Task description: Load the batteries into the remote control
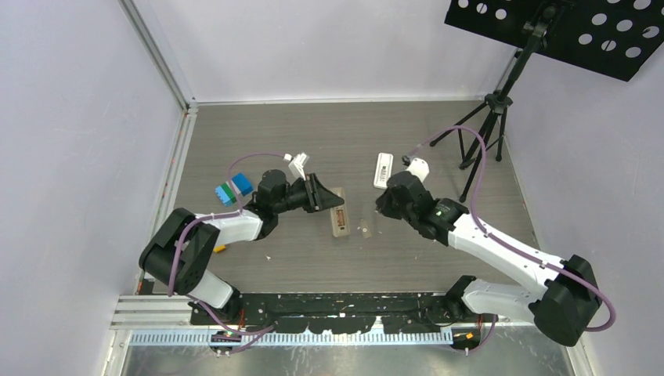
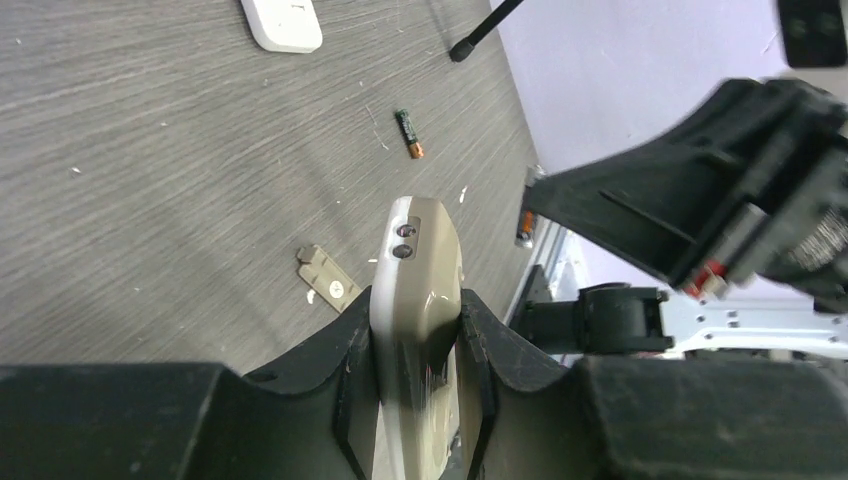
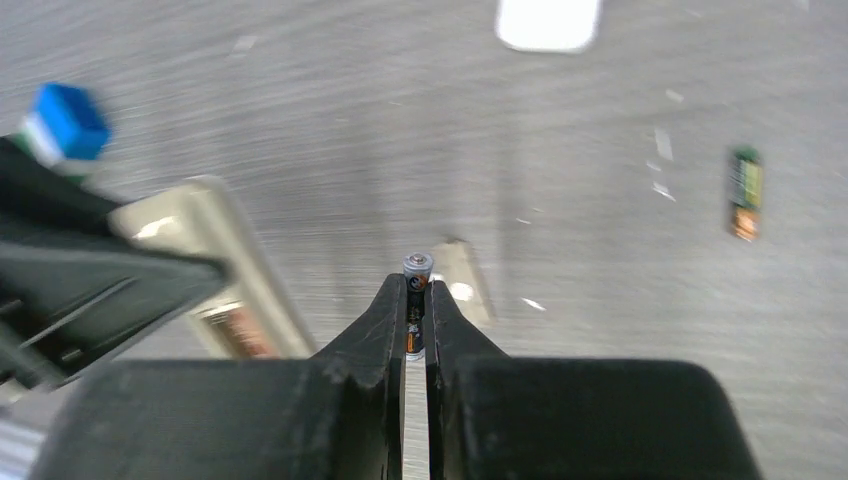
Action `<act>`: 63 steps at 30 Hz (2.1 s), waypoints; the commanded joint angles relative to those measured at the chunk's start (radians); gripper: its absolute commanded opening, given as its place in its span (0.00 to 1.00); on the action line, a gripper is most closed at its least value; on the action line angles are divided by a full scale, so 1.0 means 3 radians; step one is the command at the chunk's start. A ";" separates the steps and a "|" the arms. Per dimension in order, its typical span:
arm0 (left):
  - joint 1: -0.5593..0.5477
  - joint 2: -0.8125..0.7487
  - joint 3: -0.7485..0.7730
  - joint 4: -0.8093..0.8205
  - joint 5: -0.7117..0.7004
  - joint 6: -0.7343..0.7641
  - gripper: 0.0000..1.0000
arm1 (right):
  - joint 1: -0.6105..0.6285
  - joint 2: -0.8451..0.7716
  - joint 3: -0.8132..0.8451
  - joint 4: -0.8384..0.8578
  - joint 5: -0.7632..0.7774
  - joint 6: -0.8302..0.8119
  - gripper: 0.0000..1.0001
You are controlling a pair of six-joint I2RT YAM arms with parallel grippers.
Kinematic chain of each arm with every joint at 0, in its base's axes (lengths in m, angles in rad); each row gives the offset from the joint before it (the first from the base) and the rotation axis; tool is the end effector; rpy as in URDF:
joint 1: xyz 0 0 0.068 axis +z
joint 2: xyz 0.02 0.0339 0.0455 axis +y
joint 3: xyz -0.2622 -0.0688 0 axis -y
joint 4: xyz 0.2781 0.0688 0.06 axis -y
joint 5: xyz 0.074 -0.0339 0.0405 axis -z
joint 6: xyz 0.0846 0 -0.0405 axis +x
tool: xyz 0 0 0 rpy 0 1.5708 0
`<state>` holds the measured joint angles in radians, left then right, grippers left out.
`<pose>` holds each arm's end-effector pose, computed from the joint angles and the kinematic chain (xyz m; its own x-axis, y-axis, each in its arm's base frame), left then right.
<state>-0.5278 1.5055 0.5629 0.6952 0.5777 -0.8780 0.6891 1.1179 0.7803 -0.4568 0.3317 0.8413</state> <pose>0.2837 -0.2189 0.1499 -0.8117 -0.2729 -0.5163 0.3988 0.3868 -0.8314 0.2455 0.1666 0.2039 -0.6839 0.3499 -0.6402 0.1272 0.9213 0.3675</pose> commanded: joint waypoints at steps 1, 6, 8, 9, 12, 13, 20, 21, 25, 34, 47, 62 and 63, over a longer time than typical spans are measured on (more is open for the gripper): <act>0.0011 0.0008 0.0150 0.0194 0.0048 -0.0446 0.00 | 0.0372 -0.0009 0.0130 0.0775 0.0299 -0.0394 0.06; 0.0005 -0.0056 0.0179 -0.0015 0.0050 -0.0644 0.00 | 0.0757 0.0078 -0.0037 0.1554 0.0401 -0.0713 0.07; 0.0005 -0.0108 0.0223 -0.0229 0.0050 -0.0656 0.00 | 0.0837 0.0088 -0.0078 0.1762 0.0438 -0.0853 0.08; 0.0005 -0.0137 0.0240 -0.0339 0.0042 -0.0653 0.00 | 0.0865 0.0084 -0.0100 0.1842 0.0430 -0.0903 0.08; 0.0004 -0.0216 0.0291 -0.0576 0.0005 -0.0647 0.00 | 0.0932 0.0100 -0.0155 0.2056 0.0345 -0.1019 0.09; 0.0006 -0.0240 0.0313 -0.0660 -0.0008 -0.0652 0.00 | 0.0956 0.0114 -0.0161 0.2105 0.0316 -0.1047 0.09; 0.0000 -0.0285 0.0518 -0.1131 0.0032 -0.0820 0.00 | 0.1074 0.0027 -0.0330 0.2280 0.0167 -0.1246 0.10; 0.0000 -0.0285 0.0528 -0.1141 0.0044 -0.0846 0.00 | 0.1077 0.0006 -0.0374 0.2314 0.0158 -0.1267 0.10; 0.0000 -0.0270 0.0575 -0.1187 0.0093 -0.0946 0.00 | 0.1099 -0.0029 -0.0464 0.2350 0.0163 -0.1369 0.10; 0.0000 -0.0238 0.0598 -0.1122 0.0186 -0.1062 0.00 | 0.1113 -0.0005 -0.0590 0.2459 0.0107 -0.1580 0.14; 0.0009 -0.0117 0.0645 -0.1033 0.0179 -0.1031 0.00 | 0.1113 -0.0260 -0.0499 0.2006 -0.0067 -0.1359 0.36; 0.0031 -0.0063 0.0529 -0.0391 -0.0168 -0.0777 0.00 | 0.0942 -0.0399 -0.0078 0.1026 0.0529 0.0122 0.76; 0.0034 -0.0064 0.0545 -0.0366 -0.0218 -0.0730 0.00 | 0.0800 -0.0414 -0.0067 0.0895 0.0497 0.0358 0.76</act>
<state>-0.5255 1.4998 0.7174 0.4374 0.5682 -1.1496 1.0027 1.0206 0.7124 -0.0418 0.3847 0.6628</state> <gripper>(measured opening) 0.292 0.751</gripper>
